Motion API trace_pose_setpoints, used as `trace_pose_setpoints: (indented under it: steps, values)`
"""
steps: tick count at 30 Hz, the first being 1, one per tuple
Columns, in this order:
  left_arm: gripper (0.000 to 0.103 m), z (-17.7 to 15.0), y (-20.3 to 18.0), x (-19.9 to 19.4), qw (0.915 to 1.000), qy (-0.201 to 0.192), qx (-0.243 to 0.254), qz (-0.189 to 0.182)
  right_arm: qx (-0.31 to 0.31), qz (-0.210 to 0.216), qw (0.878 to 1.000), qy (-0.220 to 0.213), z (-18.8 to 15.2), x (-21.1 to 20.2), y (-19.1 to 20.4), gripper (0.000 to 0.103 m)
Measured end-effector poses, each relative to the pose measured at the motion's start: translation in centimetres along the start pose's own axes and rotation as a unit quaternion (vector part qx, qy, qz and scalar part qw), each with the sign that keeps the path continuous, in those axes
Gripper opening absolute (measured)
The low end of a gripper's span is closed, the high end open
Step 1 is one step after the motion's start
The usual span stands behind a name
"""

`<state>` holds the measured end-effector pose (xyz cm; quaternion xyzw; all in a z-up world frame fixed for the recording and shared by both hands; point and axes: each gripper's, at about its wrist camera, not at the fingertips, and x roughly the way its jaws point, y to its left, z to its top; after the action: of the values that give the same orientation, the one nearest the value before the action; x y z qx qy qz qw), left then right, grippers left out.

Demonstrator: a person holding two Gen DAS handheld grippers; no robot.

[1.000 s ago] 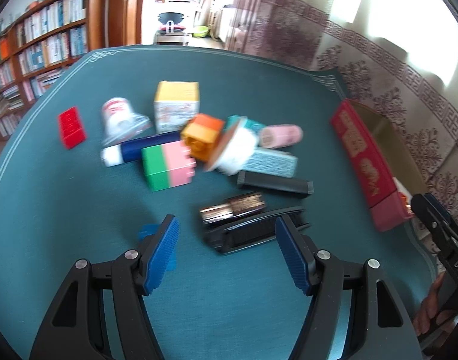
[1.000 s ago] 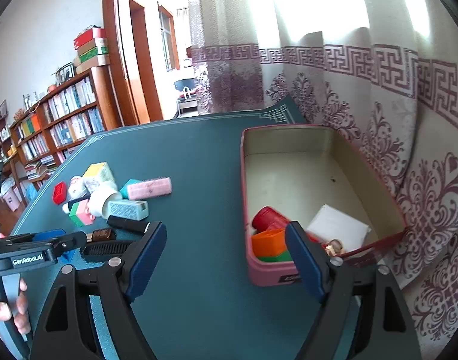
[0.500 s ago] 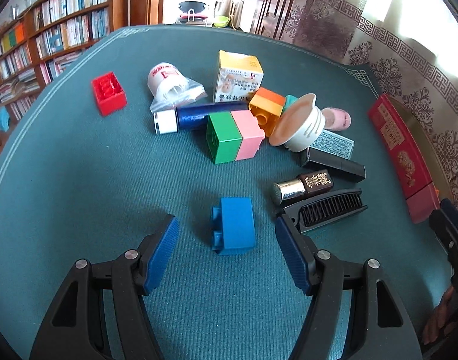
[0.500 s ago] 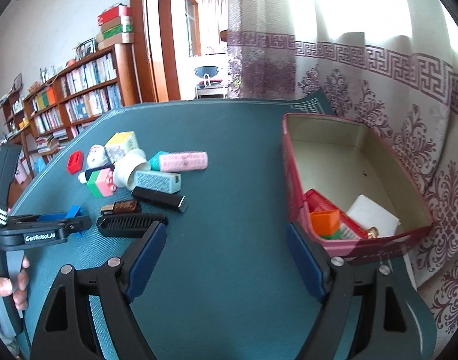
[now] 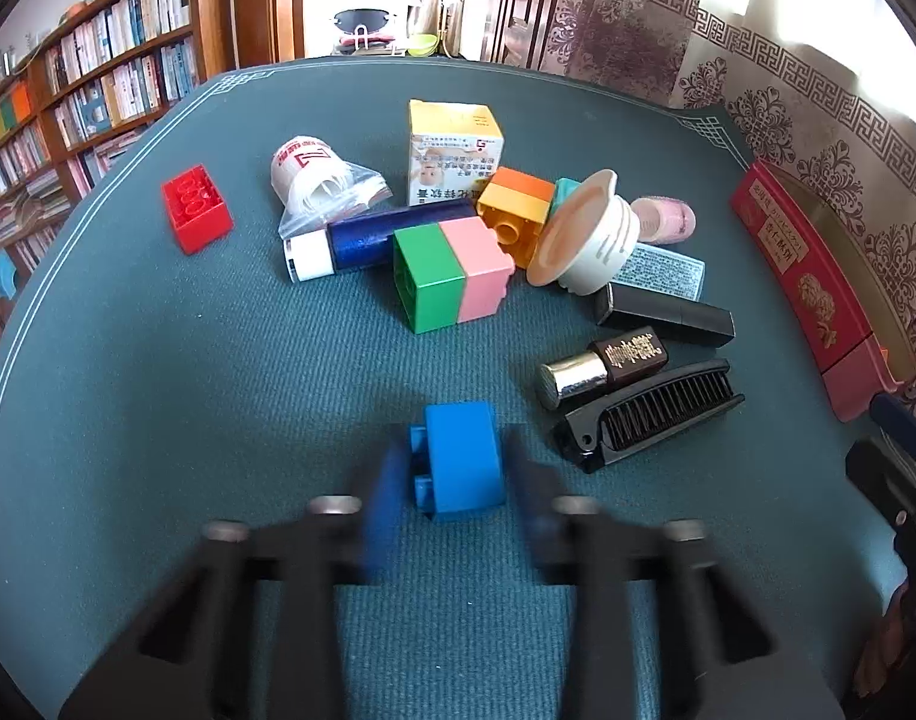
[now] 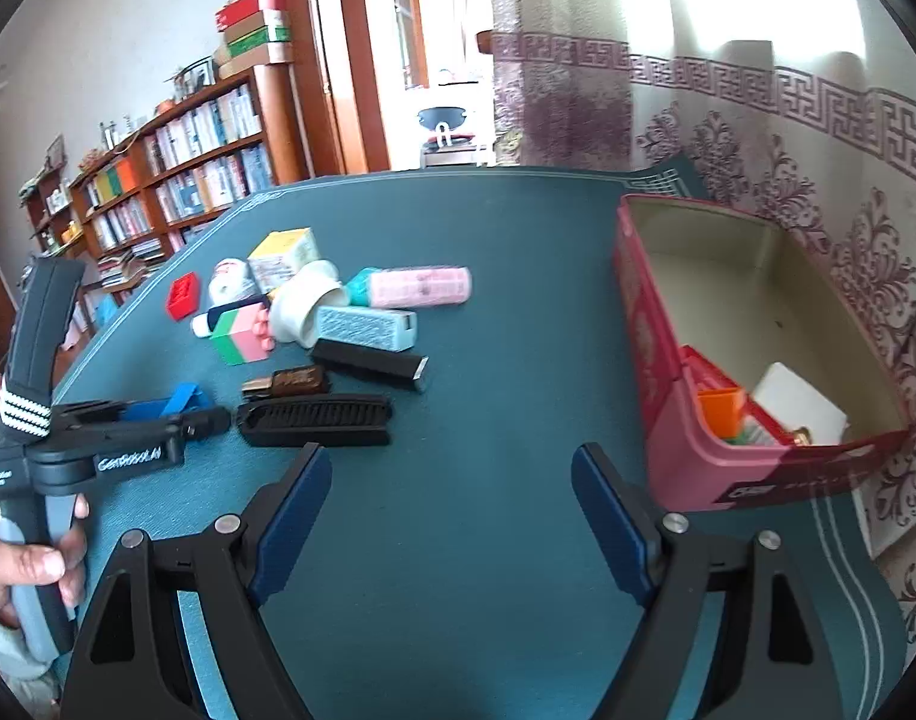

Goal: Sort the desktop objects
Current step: 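Return both tools to the table and grasp the blue brick with the left tool, then grasp the black comb with the right tool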

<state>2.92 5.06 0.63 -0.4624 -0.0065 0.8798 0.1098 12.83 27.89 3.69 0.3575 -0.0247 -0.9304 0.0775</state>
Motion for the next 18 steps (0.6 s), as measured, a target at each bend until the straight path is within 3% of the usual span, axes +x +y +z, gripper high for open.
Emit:
trace_pose_setpoints:
  steps: [7, 12, 18]
  values:
    - [0.025, -0.3, 1.2, -1.1, 0.9996, -0.020, -0.005, -0.017, 0.017, 0.072, 0.995, 0.060, 0.4, 2.3, 1.2, 0.085]
    - [0.025, -0.3, 2.1, -2.0, 0.9989, -0.043, -0.020, -0.001, -0.003, 0.074, 0.993, 0.088, 1.0, 3.8, 2.9, 0.086]
    - [0.025, 0.0, 2.2, -0.9, 0.9987, -0.035, -0.034, -0.012, -0.020, 0.090, 0.991, 0.096, 2.4, 5.6, 3.4, 0.086]
